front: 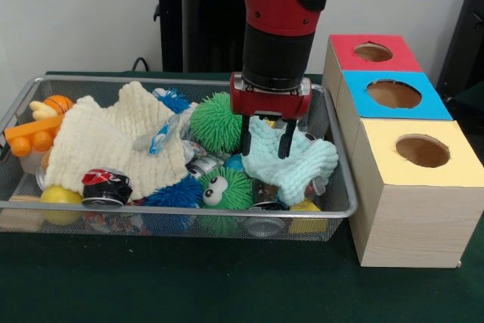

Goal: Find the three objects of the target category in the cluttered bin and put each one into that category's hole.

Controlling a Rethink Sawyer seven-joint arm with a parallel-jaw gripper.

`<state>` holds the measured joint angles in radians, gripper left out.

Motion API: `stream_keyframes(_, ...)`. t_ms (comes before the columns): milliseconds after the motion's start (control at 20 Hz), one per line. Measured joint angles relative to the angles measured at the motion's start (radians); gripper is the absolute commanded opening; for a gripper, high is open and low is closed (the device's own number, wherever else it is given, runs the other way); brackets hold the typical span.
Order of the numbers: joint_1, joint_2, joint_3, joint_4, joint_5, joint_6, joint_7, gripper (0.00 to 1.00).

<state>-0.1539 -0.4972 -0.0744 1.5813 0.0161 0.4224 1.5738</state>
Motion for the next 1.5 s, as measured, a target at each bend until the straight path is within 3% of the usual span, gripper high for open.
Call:
stream_keyframes(450, -0.019, 0.035, 0.013, -0.003, 0.000, -0.027, 0.000, 1.00)
stream_keyframes(950, 0.026, 0.061, 0.001, -0.010, 0.000, -0.041, 0.000, 1.00)
stream_keyframes(1500, 0.027, 0.079, 0.002, -0.010, 0.001, -0.075, 0.000, 1.00)
